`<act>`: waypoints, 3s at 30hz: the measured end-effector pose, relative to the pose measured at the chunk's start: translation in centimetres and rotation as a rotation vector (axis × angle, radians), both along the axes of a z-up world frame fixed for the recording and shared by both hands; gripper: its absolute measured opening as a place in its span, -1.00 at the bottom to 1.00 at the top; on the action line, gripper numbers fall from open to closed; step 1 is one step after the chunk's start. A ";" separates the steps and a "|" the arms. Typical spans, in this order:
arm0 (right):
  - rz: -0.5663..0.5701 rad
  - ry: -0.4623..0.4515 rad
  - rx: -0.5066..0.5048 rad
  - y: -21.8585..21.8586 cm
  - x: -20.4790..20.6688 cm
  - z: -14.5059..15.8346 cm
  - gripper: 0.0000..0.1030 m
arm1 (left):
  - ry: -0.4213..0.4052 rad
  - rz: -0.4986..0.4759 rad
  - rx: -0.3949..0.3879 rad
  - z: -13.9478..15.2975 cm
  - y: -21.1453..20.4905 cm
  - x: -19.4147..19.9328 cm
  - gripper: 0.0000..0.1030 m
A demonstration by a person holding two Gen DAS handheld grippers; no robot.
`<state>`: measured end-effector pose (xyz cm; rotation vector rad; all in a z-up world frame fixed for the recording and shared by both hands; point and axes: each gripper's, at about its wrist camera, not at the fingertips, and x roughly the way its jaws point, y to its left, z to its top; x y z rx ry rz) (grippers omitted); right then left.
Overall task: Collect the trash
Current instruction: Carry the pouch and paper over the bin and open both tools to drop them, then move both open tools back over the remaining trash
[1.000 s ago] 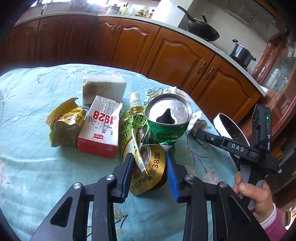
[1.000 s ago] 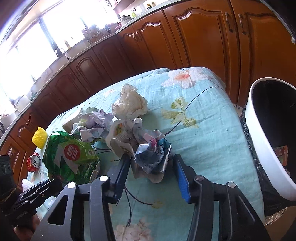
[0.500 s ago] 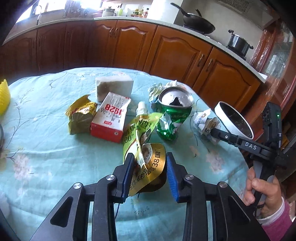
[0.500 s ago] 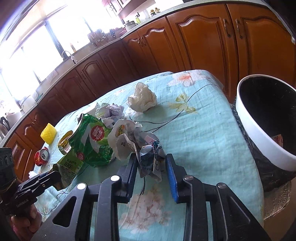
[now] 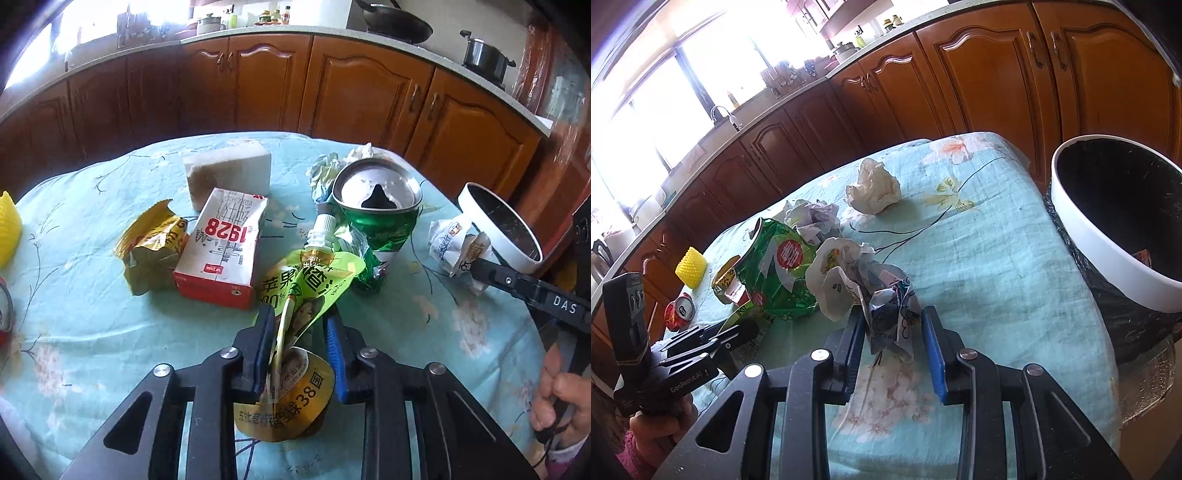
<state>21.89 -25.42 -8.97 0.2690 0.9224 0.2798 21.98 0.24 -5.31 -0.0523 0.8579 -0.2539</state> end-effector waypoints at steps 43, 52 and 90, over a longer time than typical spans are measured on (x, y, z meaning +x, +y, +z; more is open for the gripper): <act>-0.297 -0.132 -0.019 -14.4 -4.9 6.3 -0.36 | -0.049 -0.361 -0.156 3.5 -17.1 3.9 -0.54; -0.346 -0.156 -0.051 -17.7 -3.2 6.8 -0.44 | -0.024 -0.384 -0.148 3.3 -21.6 8.5 -0.53; -0.339 -0.096 0.032 -14.7 -5.1 3.9 0.53 | -0.061 -0.299 -0.158 1.0 -16.1 1.0 0.35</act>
